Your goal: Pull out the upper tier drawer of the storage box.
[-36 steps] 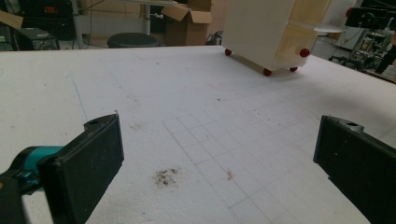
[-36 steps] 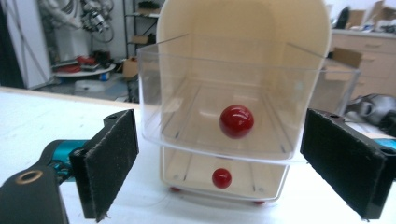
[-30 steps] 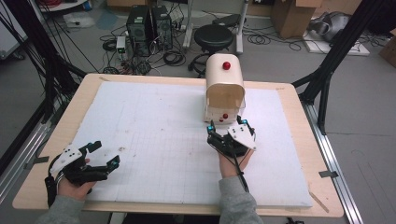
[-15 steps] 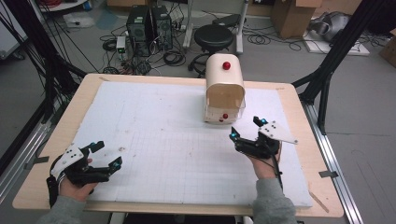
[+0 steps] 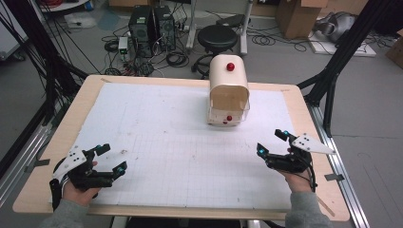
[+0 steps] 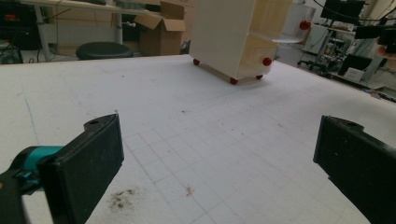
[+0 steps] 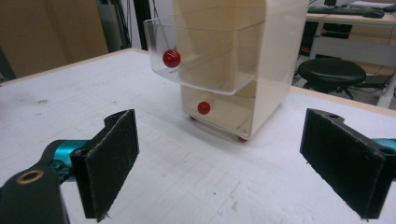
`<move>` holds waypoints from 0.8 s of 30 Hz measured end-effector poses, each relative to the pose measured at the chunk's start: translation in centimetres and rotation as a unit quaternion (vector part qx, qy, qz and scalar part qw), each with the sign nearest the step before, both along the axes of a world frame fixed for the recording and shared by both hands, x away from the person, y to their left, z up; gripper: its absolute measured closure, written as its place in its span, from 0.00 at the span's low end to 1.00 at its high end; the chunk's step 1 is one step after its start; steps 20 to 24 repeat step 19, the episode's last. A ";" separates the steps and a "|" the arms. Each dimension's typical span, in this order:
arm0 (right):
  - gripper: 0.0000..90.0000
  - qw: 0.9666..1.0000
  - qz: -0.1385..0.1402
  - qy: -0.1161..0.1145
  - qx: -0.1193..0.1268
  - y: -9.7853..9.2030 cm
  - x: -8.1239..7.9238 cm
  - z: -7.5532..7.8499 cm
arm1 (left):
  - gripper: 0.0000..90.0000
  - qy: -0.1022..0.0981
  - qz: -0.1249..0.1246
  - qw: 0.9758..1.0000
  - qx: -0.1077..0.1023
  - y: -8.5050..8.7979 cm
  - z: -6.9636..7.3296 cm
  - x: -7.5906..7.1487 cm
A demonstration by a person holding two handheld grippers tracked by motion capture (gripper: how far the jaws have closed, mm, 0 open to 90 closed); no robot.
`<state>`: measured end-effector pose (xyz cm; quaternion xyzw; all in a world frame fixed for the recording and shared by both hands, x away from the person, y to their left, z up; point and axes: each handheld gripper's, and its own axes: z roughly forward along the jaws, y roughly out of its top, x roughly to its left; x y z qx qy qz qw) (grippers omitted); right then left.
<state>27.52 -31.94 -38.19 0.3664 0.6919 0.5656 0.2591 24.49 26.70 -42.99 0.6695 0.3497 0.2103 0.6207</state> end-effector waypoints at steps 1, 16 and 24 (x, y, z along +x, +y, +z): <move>0.12 1.000 0.000 -0.001 0.001 -0.2 -0.2 -0.1 | 0.02 -0.001 0.000 1.000 -0.001 -0.1 0.0 0.0; 0.12 0.999 -0.014 -0.006 0.048 -4.7 -2.1 -3.0 | 0.02 -0.009 -0.004 1.000 0.004 -0.7 0.3 -0.4; 0.12 0.999 -0.014 -0.008 0.050 -4.9 -2.2 -3.1 | 0.02 -0.009 -0.004 1.000 0.007 -0.8 0.3 -0.3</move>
